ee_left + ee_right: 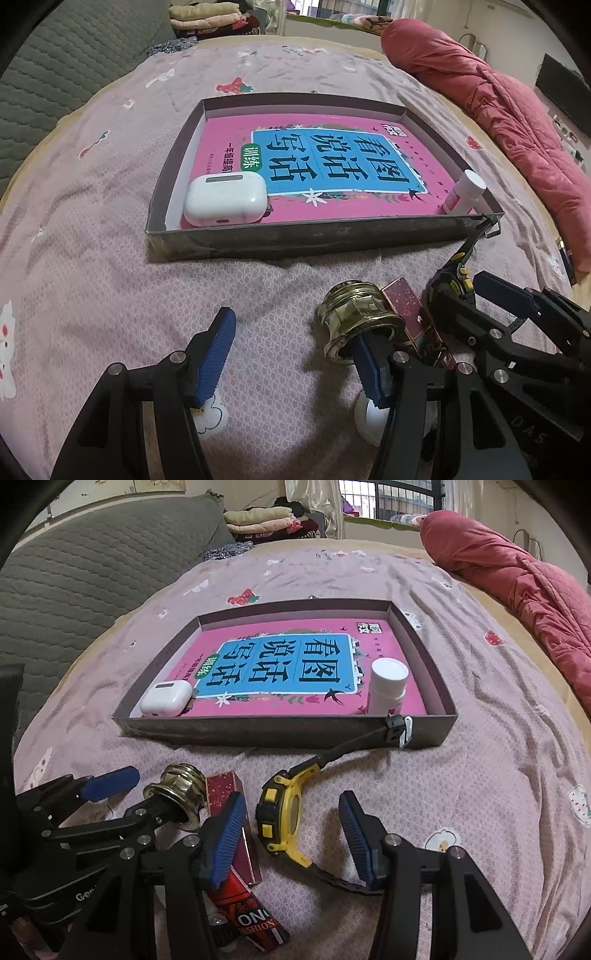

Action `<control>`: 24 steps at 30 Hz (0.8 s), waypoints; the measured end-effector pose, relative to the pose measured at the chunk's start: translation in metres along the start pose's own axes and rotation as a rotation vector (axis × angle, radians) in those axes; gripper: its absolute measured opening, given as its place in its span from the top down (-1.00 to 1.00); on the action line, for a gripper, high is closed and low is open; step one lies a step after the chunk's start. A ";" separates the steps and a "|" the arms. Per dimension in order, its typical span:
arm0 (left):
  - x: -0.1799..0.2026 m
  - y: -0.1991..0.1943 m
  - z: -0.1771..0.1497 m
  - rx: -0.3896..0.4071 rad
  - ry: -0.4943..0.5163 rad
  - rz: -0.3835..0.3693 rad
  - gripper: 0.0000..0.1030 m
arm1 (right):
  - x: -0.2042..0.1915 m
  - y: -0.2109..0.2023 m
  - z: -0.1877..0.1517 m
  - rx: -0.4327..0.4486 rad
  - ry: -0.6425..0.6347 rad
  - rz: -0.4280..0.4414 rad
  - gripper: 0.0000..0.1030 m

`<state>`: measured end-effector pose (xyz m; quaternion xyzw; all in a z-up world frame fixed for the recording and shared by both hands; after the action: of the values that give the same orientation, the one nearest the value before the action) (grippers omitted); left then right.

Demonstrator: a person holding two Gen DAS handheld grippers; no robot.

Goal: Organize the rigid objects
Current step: 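Close the left tool on the brass cylinder while the right tool grasps the yellow watch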

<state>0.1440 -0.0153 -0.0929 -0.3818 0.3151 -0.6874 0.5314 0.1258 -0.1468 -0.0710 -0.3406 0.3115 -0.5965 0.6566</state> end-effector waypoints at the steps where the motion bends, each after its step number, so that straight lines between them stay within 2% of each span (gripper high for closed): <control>1: 0.000 0.000 0.000 0.000 0.002 -0.001 -0.22 | 0.000 0.001 0.000 -0.004 -0.004 -0.002 -0.02; 6: 0.000 0.001 0.001 0.002 0.002 -0.004 -0.22 | 0.002 0.006 -0.001 -0.013 -0.014 -0.008 0.13; 15: 0.002 0.004 0.002 0.003 0.007 -0.013 -0.22 | -0.005 0.005 -0.003 -0.009 -0.041 0.047 0.56; 24: 0.004 0.006 0.004 0.008 0.002 -0.023 -0.22 | 0.002 -0.001 -0.006 -0.004 -0.034 0.064 0.60</control>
<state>0.1494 -0.0208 -0.0953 -0.3826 0.3086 -0.6951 0.5246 0.1198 -0.1490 -0.0735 -0.3417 0.3121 -0.5688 0.6799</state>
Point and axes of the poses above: each gripper's, at about its wrist camera, not at the fingertips, and y roughly the way its jaws point, x to its right, z to its top, the point moved 5 cm from there along y, roughly the way its jaws point, and after that the axes turned 6 degrees about -z, right-handed, at the moved point
